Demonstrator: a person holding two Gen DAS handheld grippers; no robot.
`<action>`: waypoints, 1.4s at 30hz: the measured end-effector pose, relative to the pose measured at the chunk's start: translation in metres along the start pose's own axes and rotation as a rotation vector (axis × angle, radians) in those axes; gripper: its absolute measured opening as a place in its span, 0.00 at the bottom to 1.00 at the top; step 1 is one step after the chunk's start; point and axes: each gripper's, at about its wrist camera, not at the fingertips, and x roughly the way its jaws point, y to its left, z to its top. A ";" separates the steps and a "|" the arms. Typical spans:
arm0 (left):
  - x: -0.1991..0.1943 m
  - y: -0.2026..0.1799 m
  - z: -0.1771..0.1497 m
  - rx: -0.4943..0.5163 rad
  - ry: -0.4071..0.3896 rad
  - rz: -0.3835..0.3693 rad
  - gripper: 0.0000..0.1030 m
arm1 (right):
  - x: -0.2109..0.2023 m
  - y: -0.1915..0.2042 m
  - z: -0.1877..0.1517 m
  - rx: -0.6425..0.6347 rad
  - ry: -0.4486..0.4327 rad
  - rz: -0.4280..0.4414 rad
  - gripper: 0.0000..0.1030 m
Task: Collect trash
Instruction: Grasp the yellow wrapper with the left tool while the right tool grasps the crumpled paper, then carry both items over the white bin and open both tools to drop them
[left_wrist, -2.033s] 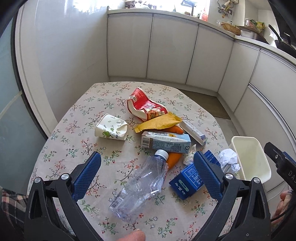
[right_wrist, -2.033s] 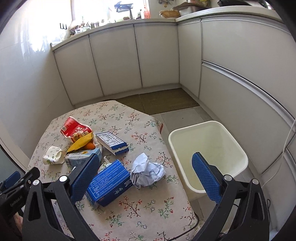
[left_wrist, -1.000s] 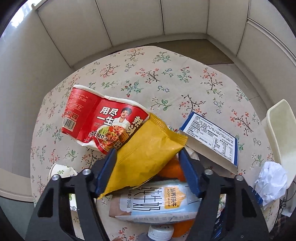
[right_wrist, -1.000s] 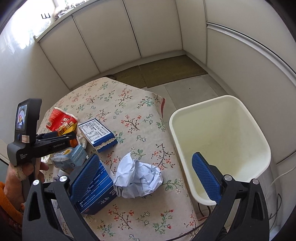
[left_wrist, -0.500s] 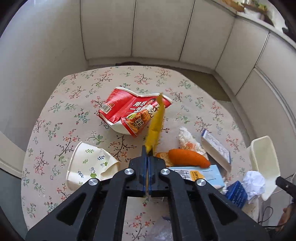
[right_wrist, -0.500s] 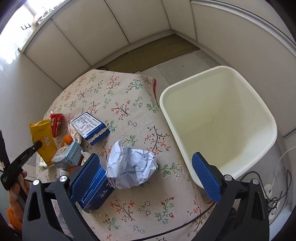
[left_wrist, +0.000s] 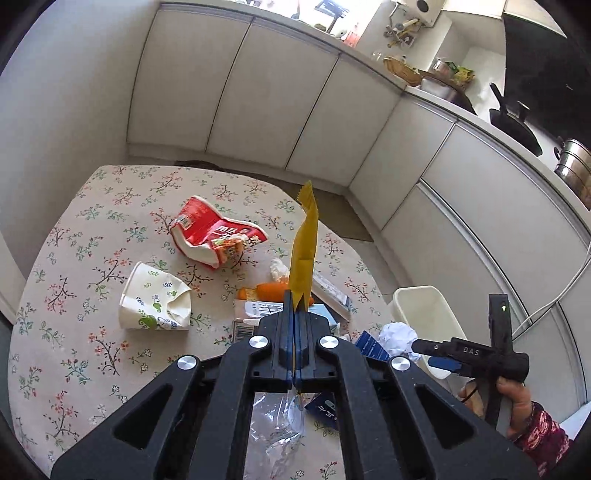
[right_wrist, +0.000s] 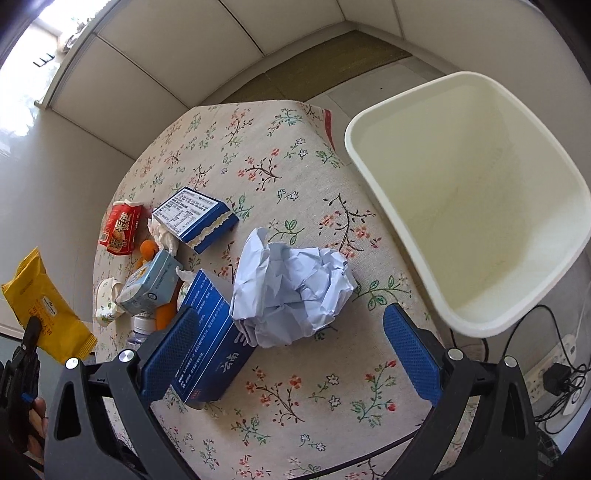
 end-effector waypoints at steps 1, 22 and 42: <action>0.002 -0.001 -0.001 0.001 0.004 -0.012 0.00 | 0.003 -0.001 0.000 0.011 0.003 0.007 0.94; 0.022 0.005 -0.011 -0.027 0.073 -0.035 0.00 | 0.002 0.017 -0.001 -0.087 -0.053 0.034 0.41; 0.007 -0.011 0.002 -0.017 0.017 -0.031 0.00 | -0.065 0.032 0.005 -0.186 -0.247 0.071 0.40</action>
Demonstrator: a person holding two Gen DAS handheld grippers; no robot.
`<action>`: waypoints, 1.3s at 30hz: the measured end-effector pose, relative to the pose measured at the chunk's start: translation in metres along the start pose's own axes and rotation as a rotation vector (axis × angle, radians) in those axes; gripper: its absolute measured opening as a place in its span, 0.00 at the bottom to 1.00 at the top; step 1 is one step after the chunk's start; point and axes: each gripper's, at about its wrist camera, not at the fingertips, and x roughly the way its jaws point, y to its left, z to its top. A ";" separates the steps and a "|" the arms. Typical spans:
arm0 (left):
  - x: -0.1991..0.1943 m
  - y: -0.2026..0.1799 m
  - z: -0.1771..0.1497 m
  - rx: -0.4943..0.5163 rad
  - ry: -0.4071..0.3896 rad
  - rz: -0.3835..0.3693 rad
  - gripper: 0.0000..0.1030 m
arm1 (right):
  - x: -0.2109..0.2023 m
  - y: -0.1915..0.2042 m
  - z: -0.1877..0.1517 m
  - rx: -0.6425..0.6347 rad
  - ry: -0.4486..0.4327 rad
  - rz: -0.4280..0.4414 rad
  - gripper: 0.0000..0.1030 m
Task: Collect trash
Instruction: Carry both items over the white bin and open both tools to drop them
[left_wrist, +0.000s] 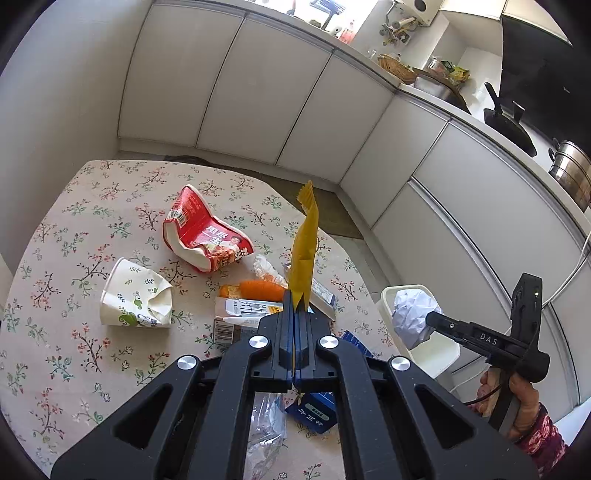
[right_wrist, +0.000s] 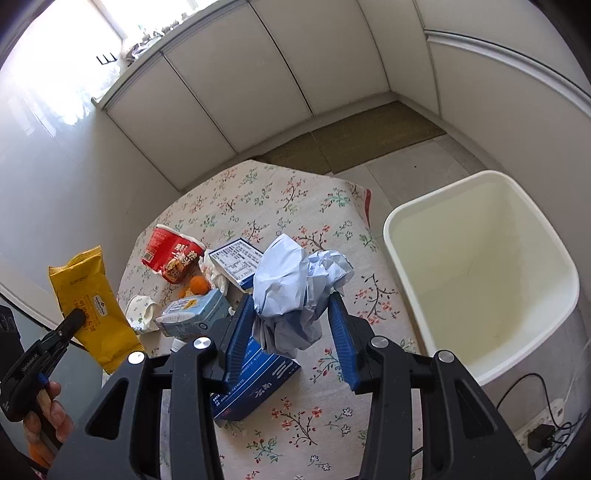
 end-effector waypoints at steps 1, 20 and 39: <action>0.000 -0.003 0.001 0.004 -0.002 0.000 0.00 | -0.004 0.000 0.002 -0.005 -0.011 -0.004 0.40; 0.041 -0.110 0.007 0.108 0.026 -0.089 0.00 | -0.083 -0.087 0.032 -0.009 -0.166 -0.195 0.43; 0.124 -0.228 -0.001 0.190 0.130 -0.210 0.00 | -0.121 -0.144 0.030 0.129 -0.331 -0.521 0.87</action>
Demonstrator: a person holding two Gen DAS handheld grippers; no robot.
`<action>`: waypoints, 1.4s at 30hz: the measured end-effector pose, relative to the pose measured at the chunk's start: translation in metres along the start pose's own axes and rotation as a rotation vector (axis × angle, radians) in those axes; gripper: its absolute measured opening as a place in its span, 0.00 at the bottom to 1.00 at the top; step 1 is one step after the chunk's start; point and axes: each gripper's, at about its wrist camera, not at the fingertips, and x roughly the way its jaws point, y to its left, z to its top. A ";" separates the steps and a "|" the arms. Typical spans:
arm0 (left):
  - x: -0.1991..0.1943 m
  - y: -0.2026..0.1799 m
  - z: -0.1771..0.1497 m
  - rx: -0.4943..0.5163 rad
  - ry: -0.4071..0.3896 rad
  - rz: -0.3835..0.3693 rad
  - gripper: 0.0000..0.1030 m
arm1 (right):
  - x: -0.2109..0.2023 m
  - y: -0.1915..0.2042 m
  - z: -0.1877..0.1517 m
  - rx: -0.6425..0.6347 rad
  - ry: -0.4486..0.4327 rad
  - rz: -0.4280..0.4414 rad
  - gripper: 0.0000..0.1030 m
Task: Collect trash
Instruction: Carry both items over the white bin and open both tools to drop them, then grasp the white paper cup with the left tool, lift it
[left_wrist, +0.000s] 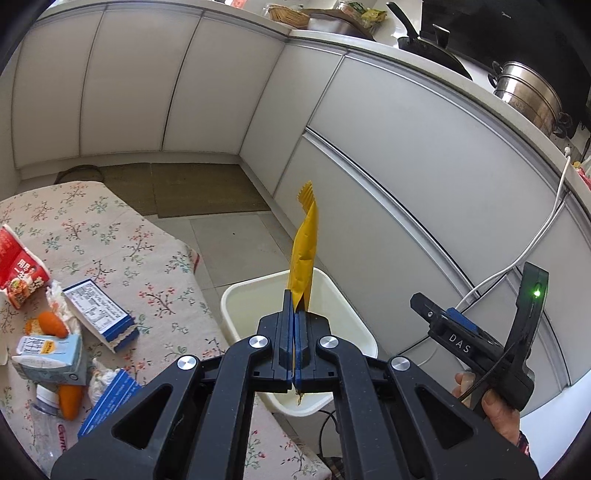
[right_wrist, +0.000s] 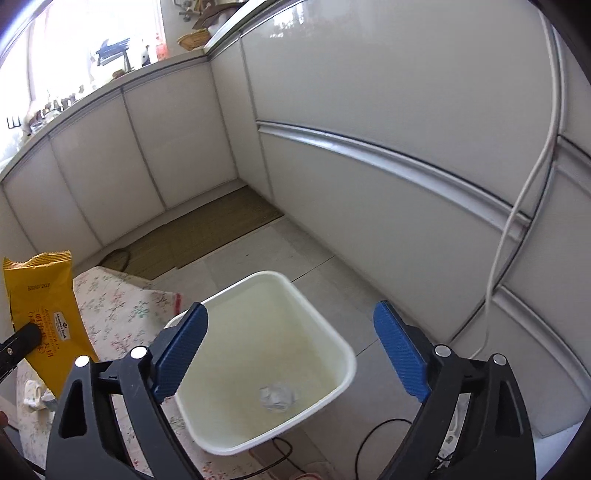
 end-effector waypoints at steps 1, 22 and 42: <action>0.007 -0.004 0.001 0.002 0.008 -0.005 0.00 | -0.002 -0.005 0.001 0.017 -0.011 -0.018 0.87; 0.092 -0.026 0.002 -0.052 0.142 0.073 0.54 | 0.003 -0.043 0.004 0.141 0.008 -0.085 0.87; -0.010 0.014 -0.025 -0.024 -0.109 0.473 0.93 | -0.030 0.070 -0.027 -0.212 -0.155 -0.010 0.93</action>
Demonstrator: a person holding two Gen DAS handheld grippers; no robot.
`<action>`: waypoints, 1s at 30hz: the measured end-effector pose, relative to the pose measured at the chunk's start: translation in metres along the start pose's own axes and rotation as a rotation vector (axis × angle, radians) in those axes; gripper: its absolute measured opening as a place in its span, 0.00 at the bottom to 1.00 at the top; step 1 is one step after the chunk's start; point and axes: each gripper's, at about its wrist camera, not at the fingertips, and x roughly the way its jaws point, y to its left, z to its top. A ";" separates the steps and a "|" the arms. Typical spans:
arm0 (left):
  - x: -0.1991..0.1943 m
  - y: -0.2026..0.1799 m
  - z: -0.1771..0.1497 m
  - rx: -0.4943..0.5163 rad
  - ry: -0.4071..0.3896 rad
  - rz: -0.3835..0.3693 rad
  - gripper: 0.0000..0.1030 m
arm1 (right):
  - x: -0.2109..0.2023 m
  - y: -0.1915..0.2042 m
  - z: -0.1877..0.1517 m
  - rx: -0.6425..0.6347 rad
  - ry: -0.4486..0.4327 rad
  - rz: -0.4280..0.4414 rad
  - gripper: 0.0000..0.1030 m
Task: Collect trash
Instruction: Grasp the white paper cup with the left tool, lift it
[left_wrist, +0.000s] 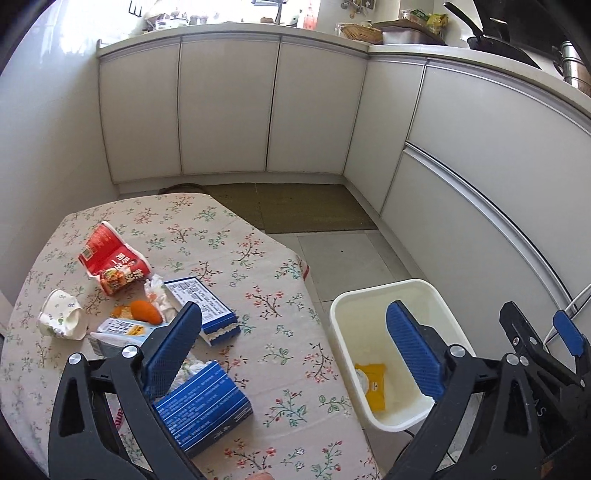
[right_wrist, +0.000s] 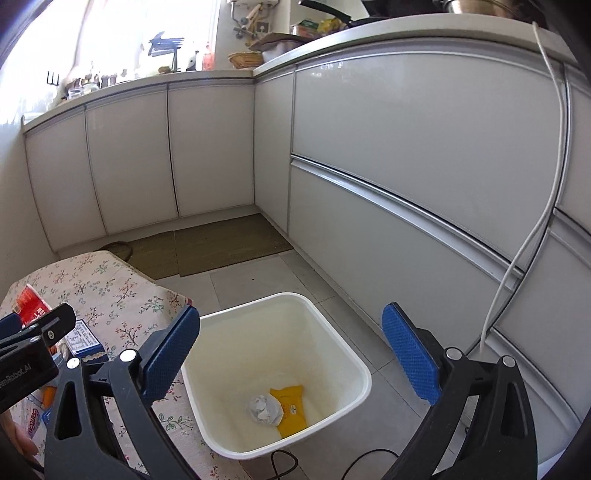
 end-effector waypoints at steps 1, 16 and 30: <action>-0.002 0.005 -0.001 -0.007 -0.002 0.009 0.93 | -0.001 0.004 0.000 -0.010 -0.003 0.001 0.93; -0.007 0.083 -0.007 -0.113 0.022 0.094 0.93 | -0.007 0.079 0.003 -0.104 -0.017 0.094 0.93; -0.016 0.170 -0.011 -0.234 0.035 0.211 0.93 | -0.015 0.173 0.000 -0.220 -0.039 0.195 0.93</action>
